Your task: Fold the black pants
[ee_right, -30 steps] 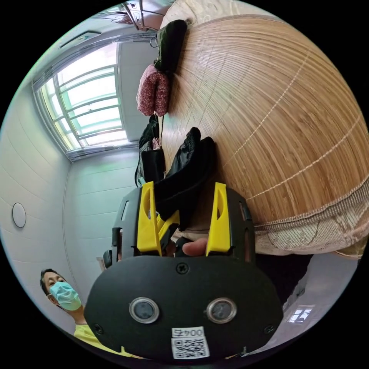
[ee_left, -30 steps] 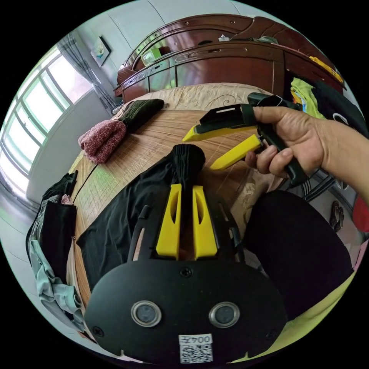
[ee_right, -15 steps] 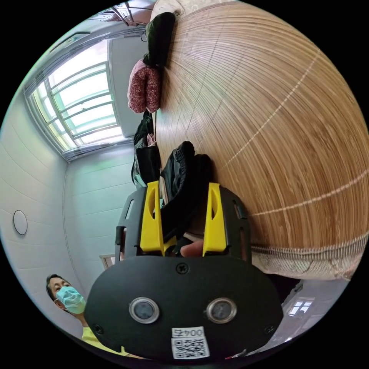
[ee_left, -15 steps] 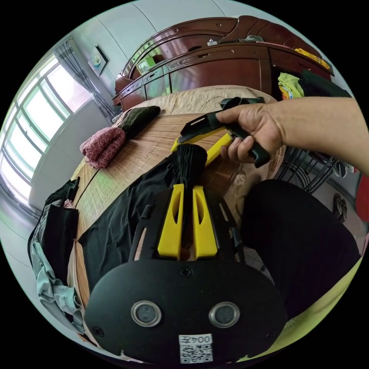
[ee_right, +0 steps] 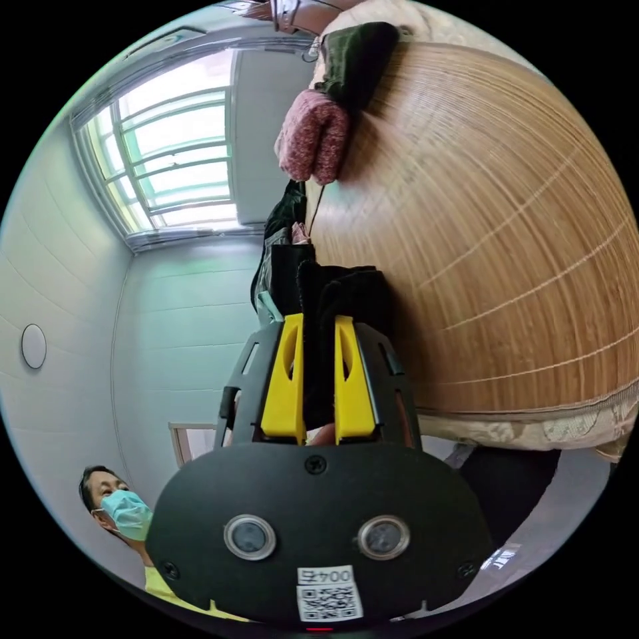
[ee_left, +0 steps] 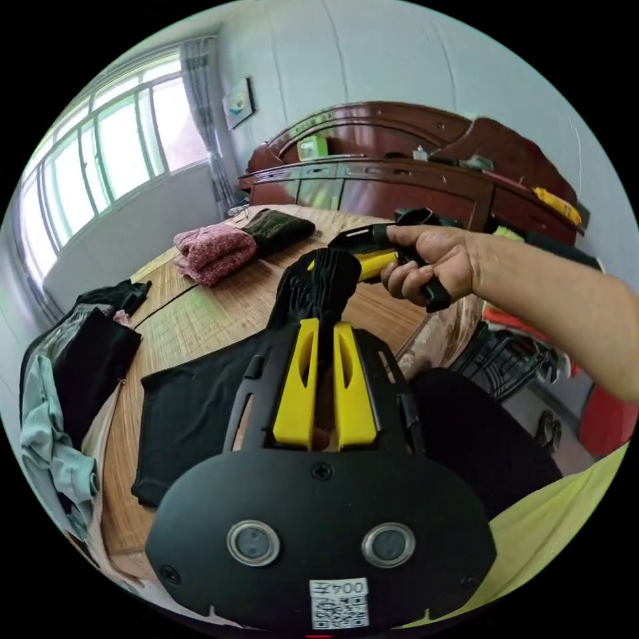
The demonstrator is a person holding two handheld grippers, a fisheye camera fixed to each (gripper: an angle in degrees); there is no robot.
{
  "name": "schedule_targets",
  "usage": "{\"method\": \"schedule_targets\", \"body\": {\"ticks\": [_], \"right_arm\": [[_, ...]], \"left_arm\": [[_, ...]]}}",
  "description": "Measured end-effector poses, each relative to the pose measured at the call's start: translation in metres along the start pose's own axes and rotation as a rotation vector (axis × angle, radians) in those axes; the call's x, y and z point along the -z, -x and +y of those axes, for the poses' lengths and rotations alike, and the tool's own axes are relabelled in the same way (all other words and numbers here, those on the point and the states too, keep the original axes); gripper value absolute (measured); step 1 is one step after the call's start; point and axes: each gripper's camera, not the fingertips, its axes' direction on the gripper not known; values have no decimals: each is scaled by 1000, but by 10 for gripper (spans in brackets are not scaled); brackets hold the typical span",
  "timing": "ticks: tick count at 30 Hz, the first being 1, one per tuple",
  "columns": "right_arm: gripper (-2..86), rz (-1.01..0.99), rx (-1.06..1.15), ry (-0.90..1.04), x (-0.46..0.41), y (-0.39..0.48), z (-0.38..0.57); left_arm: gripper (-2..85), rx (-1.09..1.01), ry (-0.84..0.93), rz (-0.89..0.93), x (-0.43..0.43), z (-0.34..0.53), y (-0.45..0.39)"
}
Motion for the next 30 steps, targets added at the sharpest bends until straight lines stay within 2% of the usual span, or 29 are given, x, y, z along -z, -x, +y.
{"method": "schedule_targets", "body": {"ticks": [8, 13, 22, 30], "right_arm": [[79, 86, 79, 72, -127, 89, -18], [78, 158, 106, 126, -233, 120, -27], [77, 340, 159, 208, -408, 117, -31], [80, 469, 210, 242, -517, 72, -22]], "left_arm": [[11, 341, -31, 196, 101, -14, 186], [13, 518, -55, 244, 140, 3, 288], [19, 760, -89, 232, 179, 56, 404], [25, 944, -74, 237, 177, 102, 479]]}}
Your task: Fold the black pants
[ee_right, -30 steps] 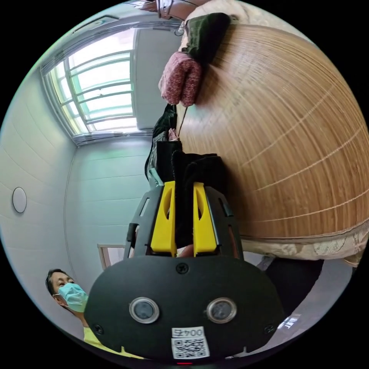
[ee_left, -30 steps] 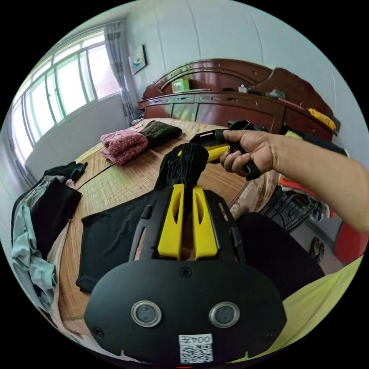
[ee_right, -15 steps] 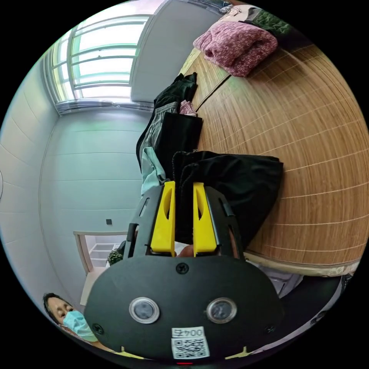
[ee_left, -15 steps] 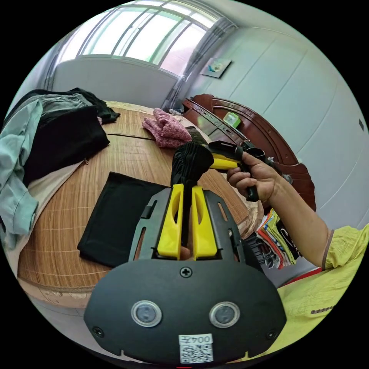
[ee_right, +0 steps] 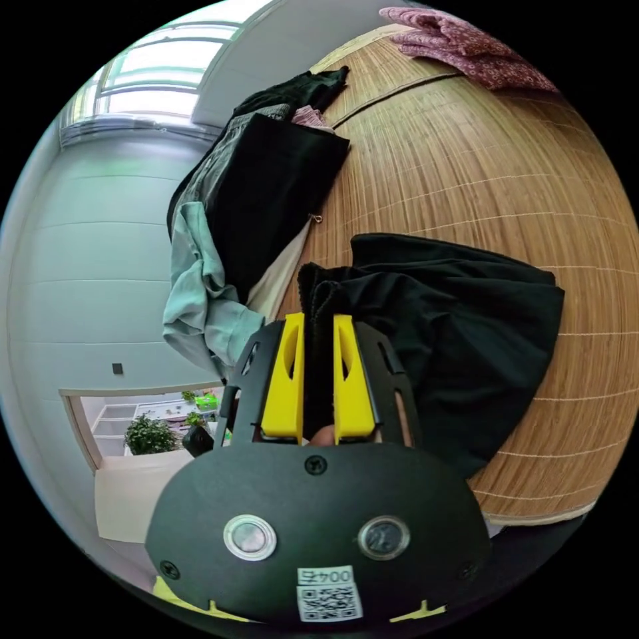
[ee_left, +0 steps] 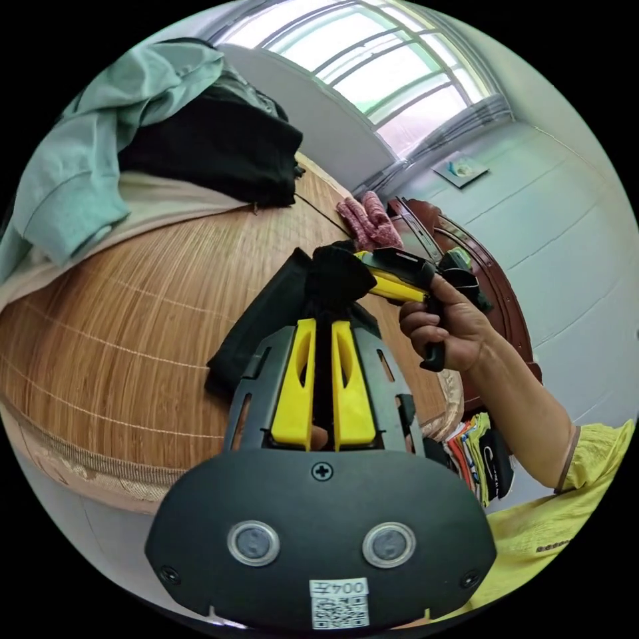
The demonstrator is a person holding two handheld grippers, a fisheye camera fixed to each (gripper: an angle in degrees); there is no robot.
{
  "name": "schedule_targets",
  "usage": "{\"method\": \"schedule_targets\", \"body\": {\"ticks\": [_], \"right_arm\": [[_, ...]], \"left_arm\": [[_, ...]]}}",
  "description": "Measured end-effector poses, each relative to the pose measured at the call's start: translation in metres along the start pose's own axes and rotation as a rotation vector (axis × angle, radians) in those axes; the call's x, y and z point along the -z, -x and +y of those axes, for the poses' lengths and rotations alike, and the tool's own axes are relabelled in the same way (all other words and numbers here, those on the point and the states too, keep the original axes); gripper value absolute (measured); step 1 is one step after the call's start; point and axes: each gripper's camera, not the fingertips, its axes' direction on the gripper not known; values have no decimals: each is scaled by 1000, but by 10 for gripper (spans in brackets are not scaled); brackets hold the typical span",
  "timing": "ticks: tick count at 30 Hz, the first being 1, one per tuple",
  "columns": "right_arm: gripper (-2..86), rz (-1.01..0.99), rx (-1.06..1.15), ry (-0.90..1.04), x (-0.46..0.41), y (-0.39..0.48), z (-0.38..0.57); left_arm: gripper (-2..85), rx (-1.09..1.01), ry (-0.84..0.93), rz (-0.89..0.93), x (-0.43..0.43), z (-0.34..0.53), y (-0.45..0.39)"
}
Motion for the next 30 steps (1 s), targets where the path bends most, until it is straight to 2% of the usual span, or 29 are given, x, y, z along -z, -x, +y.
{"method": "schedule_targets", "body": {"ticks": [2, 5, 9, 14, 16, 19, 25, 30], "right_arm": [[86, 19, 36, 15, -19, 0, 0], [119, -56, 114, 5, -23, 2, 4], [125, -20, 246, -74, 27, -8, 19], [120, -23, 107, -133, 95, -110, 41], [118, -77, 5, -129, 110, -165, 53], [127, -122, -56, -108, 108, -201, 62], [136, -142, -46, -57, 84, -209, 48], [107, -175, -61, -43, 71, -214, 37]], "left_arm": [[30, 72, 13, 6, 3, -7, 21], [40, 132, -14, 12, 20, -14, 35], [43, 214, -84, 12, 57, -18, 47], [21, 226, -161, -36, 95, -23, 34], [14, 170, -136, -40, 88, -33, 14], [6, 67, -69, -85, 64, -52, -21], [2, 30, 23, -146, 27, -71, -42], [2, 27, 74, -189, 18, -70, -38]]}}
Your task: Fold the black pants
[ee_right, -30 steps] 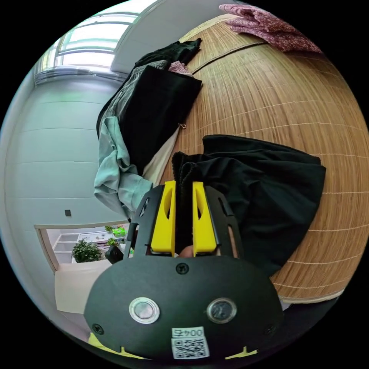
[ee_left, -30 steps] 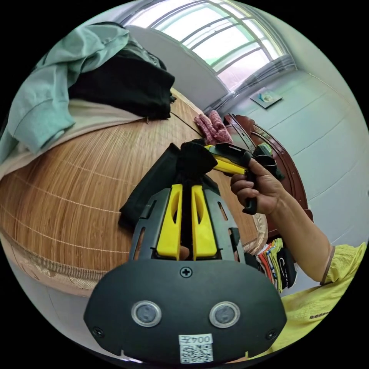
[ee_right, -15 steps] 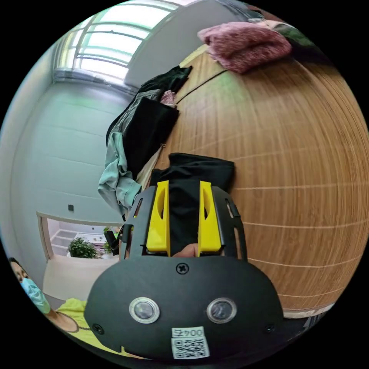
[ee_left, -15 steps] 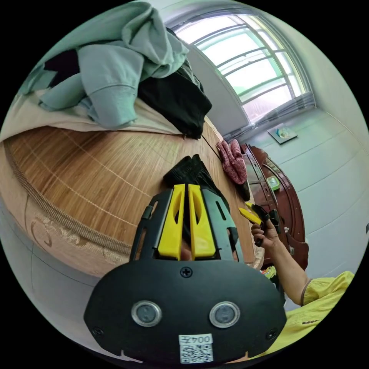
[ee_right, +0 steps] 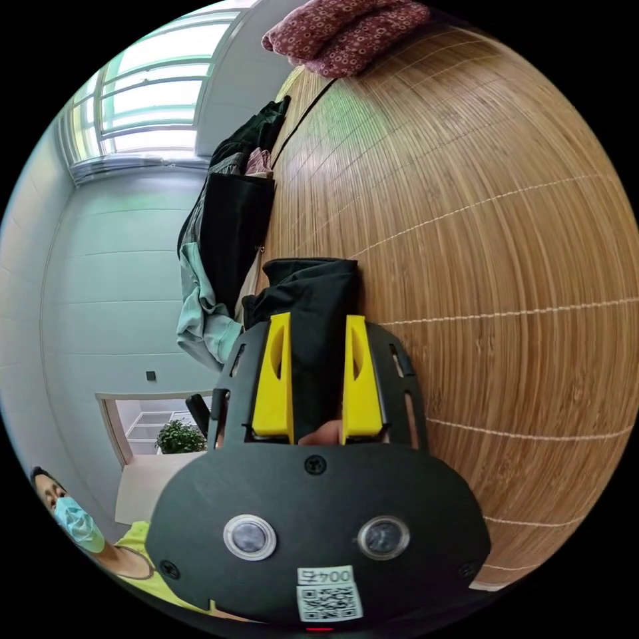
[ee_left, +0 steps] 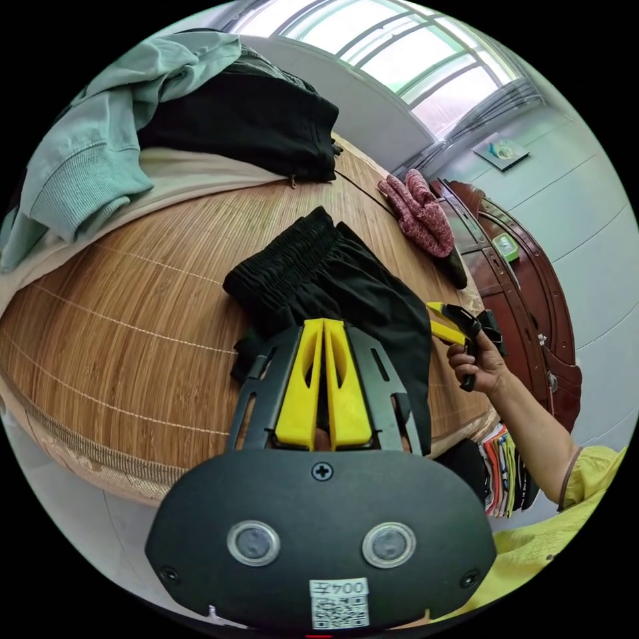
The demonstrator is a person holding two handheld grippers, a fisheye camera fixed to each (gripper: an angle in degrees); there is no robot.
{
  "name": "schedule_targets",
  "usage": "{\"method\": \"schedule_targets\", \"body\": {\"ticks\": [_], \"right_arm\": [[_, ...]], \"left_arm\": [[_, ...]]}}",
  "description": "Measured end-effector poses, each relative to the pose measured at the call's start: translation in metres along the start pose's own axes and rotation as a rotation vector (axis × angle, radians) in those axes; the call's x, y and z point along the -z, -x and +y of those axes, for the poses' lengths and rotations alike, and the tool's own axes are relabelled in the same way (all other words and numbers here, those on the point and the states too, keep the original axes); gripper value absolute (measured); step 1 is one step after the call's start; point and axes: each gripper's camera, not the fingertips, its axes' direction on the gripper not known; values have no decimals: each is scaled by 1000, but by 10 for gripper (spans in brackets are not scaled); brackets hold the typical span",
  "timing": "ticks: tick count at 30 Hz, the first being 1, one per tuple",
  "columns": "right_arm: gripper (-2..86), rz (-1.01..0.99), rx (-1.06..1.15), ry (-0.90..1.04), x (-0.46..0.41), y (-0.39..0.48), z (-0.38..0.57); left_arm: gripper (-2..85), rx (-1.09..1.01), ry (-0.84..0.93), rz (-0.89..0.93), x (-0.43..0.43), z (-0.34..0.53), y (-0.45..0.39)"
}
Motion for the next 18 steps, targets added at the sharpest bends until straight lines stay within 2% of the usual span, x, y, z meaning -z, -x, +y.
{"method": "schedule_targets", "body": {"ticks": [4, 7, 11, 18], "right_arm": [[39, 0, -7, 20, -4, -3, -4], [25, -24, -13, 15, 2, -8, 3], [17, -23, -30, -37, 26, -15, 29], [27, 54, -183, -234, 106, -44, 167]], "left_arm": [[2, 11, 38, -10, -8, 1, 3], [1, 5, 65, -5, -14, 0, 0], [2, -103, 132, -24, -32, -14, -22], [1, -326, 291, 26, -94, -35, -88]]}}
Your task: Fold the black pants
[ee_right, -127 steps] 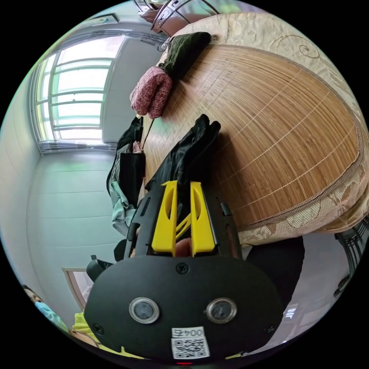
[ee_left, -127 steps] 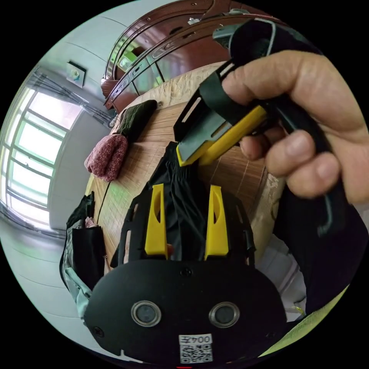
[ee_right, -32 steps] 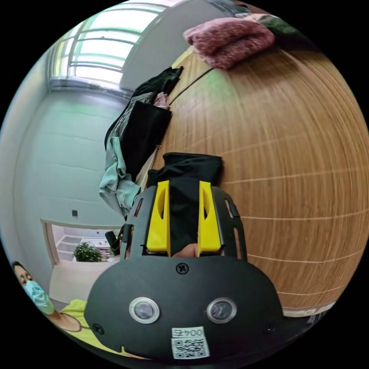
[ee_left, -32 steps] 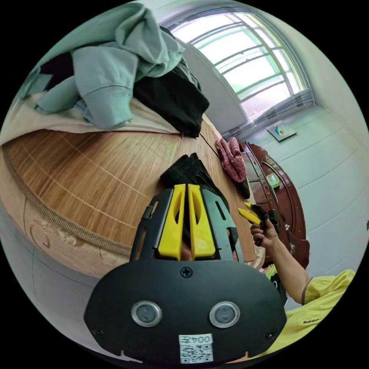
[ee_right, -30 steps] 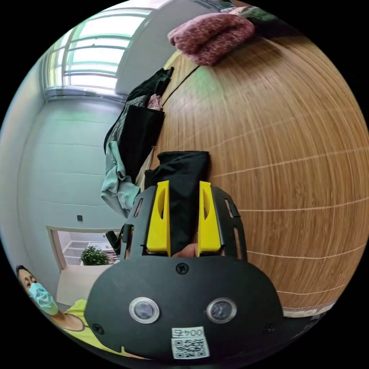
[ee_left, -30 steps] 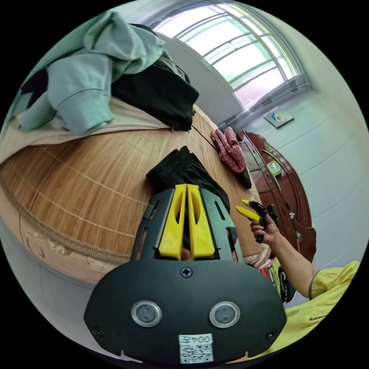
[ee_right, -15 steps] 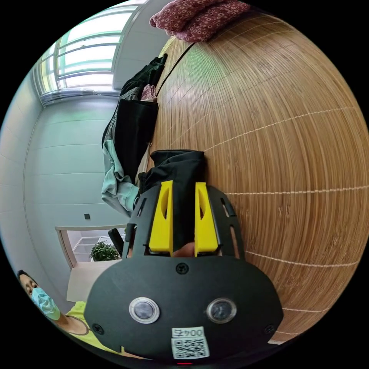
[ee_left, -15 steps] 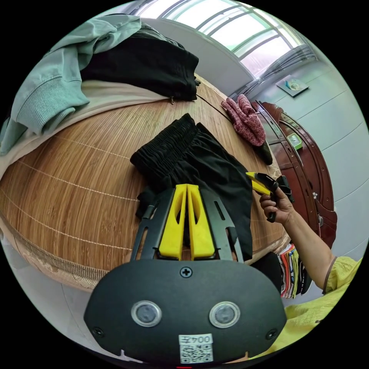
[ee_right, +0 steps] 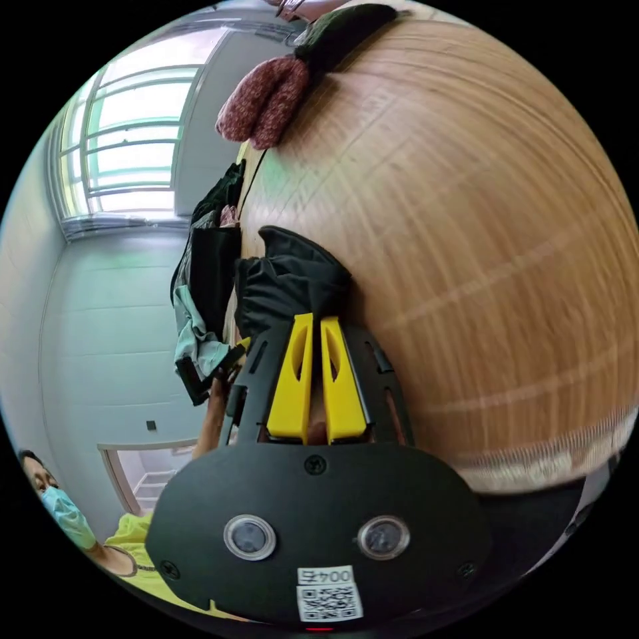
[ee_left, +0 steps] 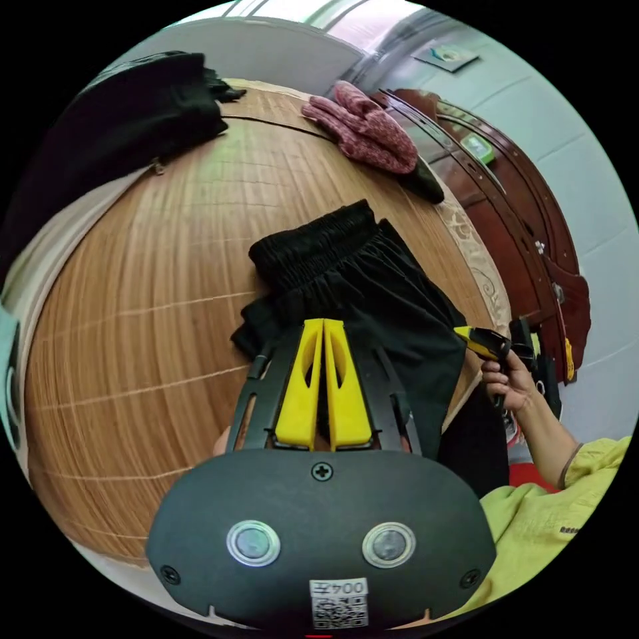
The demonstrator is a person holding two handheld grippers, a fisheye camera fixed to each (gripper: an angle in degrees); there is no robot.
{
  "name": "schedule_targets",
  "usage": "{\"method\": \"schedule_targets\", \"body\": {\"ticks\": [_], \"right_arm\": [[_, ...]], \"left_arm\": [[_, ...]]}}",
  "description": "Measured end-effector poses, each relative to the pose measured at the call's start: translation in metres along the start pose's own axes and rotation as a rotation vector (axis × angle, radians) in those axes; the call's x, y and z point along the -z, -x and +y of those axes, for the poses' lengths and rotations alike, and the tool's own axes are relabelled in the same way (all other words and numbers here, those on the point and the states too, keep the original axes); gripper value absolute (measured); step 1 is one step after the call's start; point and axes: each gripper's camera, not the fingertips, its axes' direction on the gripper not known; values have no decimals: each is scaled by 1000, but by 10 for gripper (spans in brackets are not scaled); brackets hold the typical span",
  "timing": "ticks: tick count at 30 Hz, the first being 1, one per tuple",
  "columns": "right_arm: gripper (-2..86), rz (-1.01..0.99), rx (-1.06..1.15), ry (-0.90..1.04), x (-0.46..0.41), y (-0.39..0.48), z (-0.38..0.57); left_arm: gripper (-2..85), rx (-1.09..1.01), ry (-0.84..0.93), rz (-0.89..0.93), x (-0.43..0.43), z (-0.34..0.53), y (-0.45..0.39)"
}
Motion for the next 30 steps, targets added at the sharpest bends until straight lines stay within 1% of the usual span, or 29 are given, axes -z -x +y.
{"method": "schedule_targets", "body": {"ticks": [3, 5, 8, 10, 13, 15, 18, 21, 24, 27, 30], "right_arm": [[43, 32, -13, -53, 30, -11, 58], [57, 92, 34, -65, 44, -4, 86], [62, 290, 202, -101, 57, 24, 122], [30, 501, 350, -115, 54, 49, 142], [0, 690, 425, -121, 41, 66, 154], [-4, 739, 430, -97, 30, 68, 156], [-6, 746, 407, -7, 13, 68, 159], [-7, 782, 423, -9, 7, 77, 172], [-6, 811, 437, -20, 4, 83, 185], [-3, 771, 425, -12, 9, 83, 192], [6, 651, 375, -26, 24, 75, 199]], "left_arm": [[1, -66, 14, -36, -5, -3, -30], [1, -101, -34, -69, 11, 16, -48], [1, -118, -86, -96, 32, 65, -64], [1, -122, -106, -104, 40, 103, -71], [1, -110, -99, -123, 37, 159, -78], [1, -104, -84, -106, 30, 184, -81], [1, -78, -93, -75, 19, 216, -85], [1, -74, -129, -119, 12, 236, -92], [1, -63, -116, -187, -5, 248, -94], [1, -16, -134, -196, -16, 256, -92], [1, -44, -114, -221, -30, 257, -95]]}}
